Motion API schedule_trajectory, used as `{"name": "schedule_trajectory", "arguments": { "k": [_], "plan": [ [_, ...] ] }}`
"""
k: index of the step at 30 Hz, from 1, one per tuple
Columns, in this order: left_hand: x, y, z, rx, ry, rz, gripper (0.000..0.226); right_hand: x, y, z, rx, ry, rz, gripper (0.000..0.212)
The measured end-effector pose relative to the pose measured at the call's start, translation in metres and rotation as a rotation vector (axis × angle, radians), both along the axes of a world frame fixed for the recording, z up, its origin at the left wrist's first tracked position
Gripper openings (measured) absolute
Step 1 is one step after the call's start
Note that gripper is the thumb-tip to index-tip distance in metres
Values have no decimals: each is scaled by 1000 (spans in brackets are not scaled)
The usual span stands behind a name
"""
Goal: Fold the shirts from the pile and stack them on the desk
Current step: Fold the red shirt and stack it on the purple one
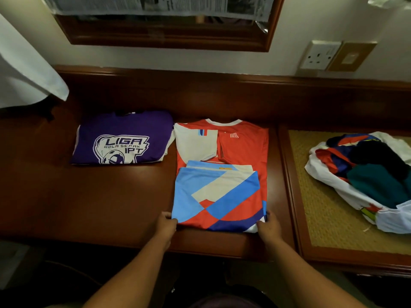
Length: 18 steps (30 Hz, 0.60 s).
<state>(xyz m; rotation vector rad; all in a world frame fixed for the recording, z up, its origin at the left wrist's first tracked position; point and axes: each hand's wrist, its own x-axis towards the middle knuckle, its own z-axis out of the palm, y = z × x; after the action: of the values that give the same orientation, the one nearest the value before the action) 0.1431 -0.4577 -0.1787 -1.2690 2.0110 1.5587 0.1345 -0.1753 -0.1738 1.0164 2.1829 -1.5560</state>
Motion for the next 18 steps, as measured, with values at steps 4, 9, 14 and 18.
{"name": "schedule_trajectory", "arguments": {
  "k": [4, 9, 14, 18],
  "plan": [
    [0, -3, -1, 36, 23, 16, 21, 6, 1, 12, 26, 124, 87, 38],
    [-3, 0, 0, 105, 77, 61, 27, 10, 1, 20, 63, 224, 170, 50],
    [-5, 6, 12, 32, 181, 48, 34, 11, 4, 27, 7, 251, 143, 46],
    [-11, 1, 21, -186, 329, -98, 40, 5, 10, 30, -55, 233, 77, 45]
  ]
}}
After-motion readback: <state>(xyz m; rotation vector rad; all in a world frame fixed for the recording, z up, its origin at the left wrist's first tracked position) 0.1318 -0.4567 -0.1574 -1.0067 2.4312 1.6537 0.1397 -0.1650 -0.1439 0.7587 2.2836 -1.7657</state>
